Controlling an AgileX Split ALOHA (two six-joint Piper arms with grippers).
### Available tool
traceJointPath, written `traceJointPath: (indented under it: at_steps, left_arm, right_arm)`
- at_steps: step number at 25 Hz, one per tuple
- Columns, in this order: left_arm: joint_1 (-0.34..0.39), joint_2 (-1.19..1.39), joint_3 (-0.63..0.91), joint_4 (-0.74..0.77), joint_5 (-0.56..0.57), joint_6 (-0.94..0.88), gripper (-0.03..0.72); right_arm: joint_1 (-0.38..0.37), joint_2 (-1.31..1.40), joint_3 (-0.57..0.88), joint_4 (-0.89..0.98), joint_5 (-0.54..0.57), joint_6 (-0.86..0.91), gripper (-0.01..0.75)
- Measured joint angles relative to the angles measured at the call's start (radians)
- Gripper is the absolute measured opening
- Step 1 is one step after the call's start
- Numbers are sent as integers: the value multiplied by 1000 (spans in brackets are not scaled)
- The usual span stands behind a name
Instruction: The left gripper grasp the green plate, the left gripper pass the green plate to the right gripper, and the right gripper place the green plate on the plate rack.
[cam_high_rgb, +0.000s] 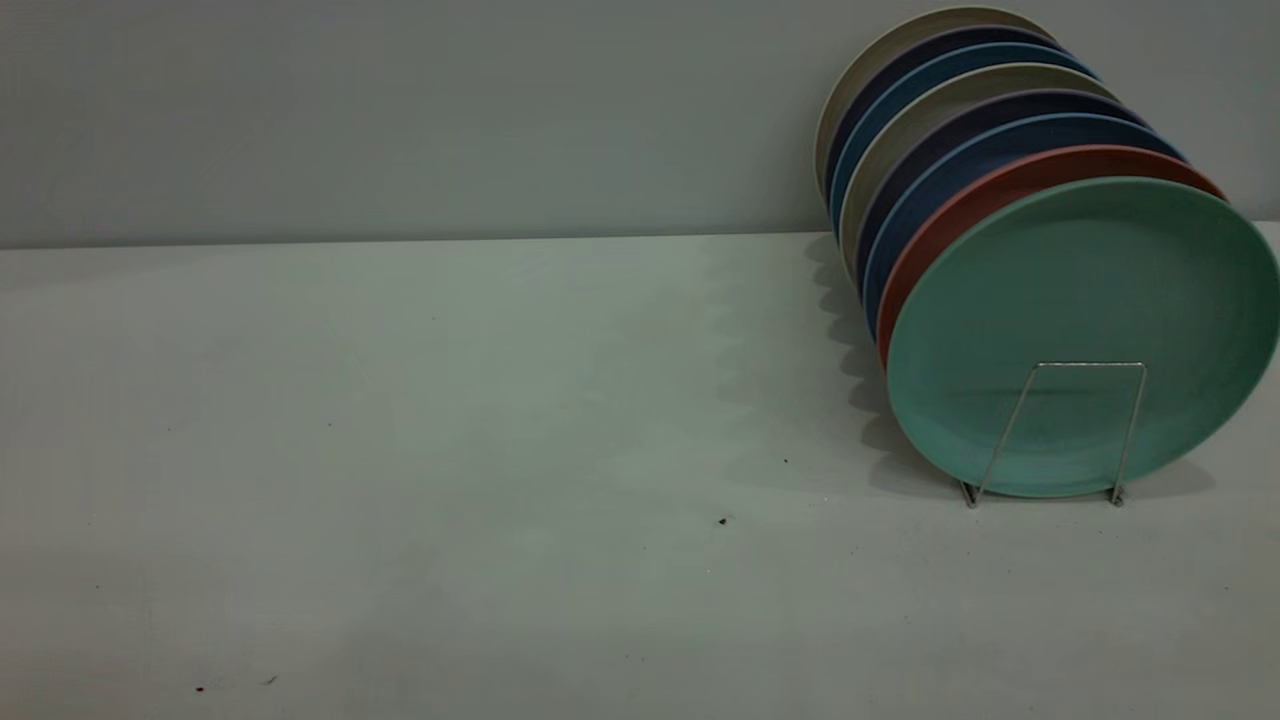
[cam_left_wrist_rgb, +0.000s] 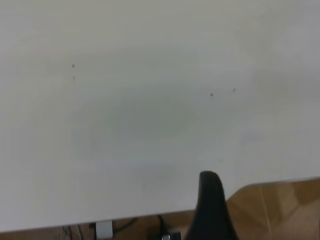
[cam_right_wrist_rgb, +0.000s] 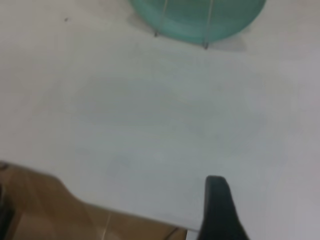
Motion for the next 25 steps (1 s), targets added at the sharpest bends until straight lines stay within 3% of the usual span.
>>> traceJointPath:
  at_steps: [5, 25]
  left_arm:
    - [0, -84, 0, 0, 0, 0, 588]
    - [0, -112, 0, 0, 0, 0, 588]
  right_arm:
    - [-44, -84, 0, 1, 0, 0, 506]
    - [-51, -132, 0, 3, 2, 0, 483]
